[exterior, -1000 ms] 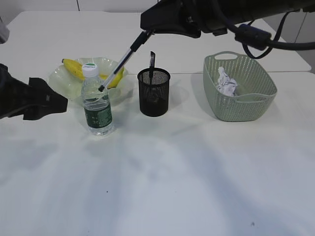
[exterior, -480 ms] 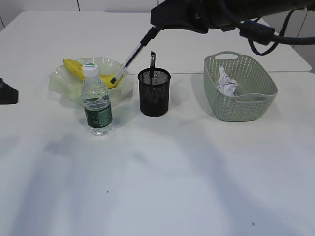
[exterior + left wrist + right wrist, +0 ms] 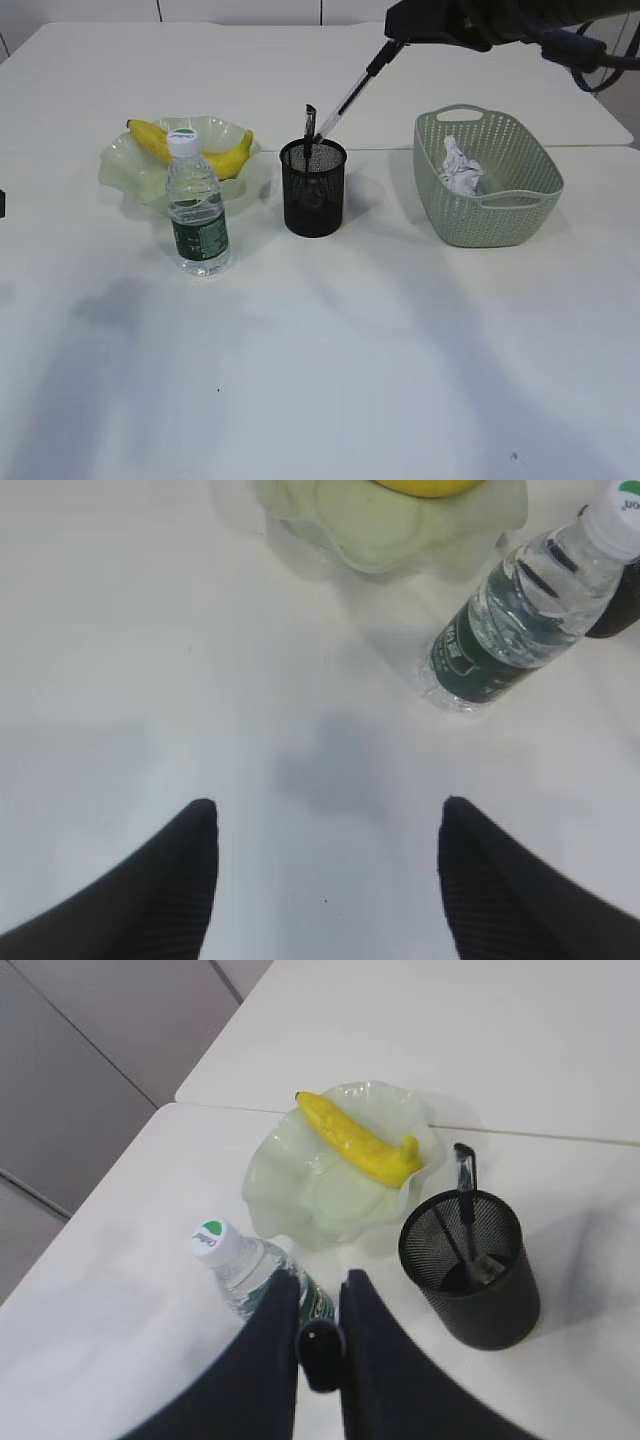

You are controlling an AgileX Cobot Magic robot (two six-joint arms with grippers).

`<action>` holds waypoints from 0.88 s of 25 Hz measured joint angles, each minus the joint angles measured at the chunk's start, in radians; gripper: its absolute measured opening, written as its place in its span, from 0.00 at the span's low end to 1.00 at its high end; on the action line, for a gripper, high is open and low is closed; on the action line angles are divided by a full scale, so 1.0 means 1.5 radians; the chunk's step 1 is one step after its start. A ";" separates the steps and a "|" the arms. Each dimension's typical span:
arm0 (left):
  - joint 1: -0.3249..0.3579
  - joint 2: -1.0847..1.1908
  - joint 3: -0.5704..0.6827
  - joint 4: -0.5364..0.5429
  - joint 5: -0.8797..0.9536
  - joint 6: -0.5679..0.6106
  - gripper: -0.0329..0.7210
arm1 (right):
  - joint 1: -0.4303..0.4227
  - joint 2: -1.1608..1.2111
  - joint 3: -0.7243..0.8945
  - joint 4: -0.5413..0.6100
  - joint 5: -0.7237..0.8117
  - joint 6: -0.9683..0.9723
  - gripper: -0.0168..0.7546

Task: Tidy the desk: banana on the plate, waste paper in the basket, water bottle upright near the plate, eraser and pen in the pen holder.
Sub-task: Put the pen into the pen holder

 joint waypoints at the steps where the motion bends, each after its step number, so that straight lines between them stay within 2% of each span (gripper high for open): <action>1: 0.000 -0.003 0.002 0.001 0.002 0.000 0.68 | 0.000 0.007 -0.011 -0.007 -0.004 0.001 0.09; 6: 0.000 -0.034 0.050 0.023 -0.003 0.000 0.66 | 0.000 0.083 -0.101 -0.050 -0.005 0.024 0.09; 10: 0.000 -0.063 0.097 0.045 -0.003 0.000 0.65 | 0.000 0.159 -0.185 -0.119 0.003 0.067 0.09; 14: 0.000 -0.087 0.102 0.073 -0.001 0.000 0.65 | 0.000 0.219 -0.239 -0.170 0.010 0.092 0.09; 22: 0.000 -0.095 0.102 0.092 0.000 0.000 0.64 | 0.000 0.305 -0.312 -0.207 0.017 0.097 0.09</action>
